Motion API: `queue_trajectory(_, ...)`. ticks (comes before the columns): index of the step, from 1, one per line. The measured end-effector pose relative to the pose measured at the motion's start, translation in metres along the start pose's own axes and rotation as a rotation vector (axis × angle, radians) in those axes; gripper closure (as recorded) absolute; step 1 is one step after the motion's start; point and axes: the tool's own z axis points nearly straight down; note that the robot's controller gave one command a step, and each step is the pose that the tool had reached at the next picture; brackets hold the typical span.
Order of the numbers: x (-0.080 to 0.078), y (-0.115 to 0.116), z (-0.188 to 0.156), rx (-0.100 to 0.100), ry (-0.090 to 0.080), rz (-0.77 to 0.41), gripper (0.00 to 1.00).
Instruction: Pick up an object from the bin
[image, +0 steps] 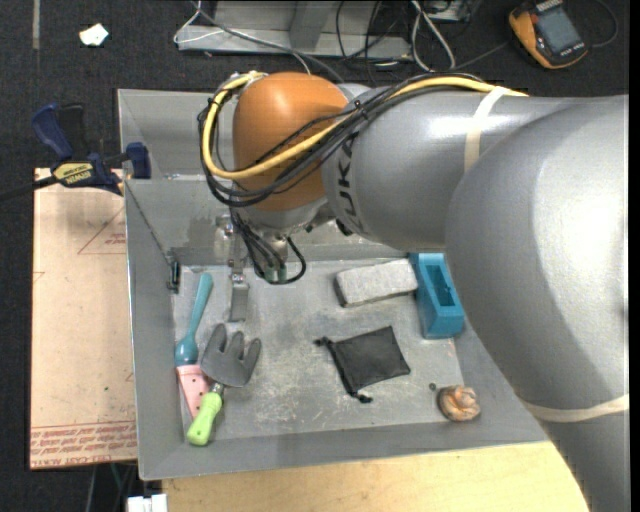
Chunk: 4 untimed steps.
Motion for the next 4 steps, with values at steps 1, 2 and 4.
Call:
queue_trajectory(1,0.005,0.008,0.021,0.0,-0.002,-0.078,0.0)
queue_trajectory(2,0.027,0.014,0.042,-0.001,0.0,-0.219,0.0)
queue_trajectory(4,0.059,-0.024,-0.006,-0.003,0.0,-0.075,0.0)
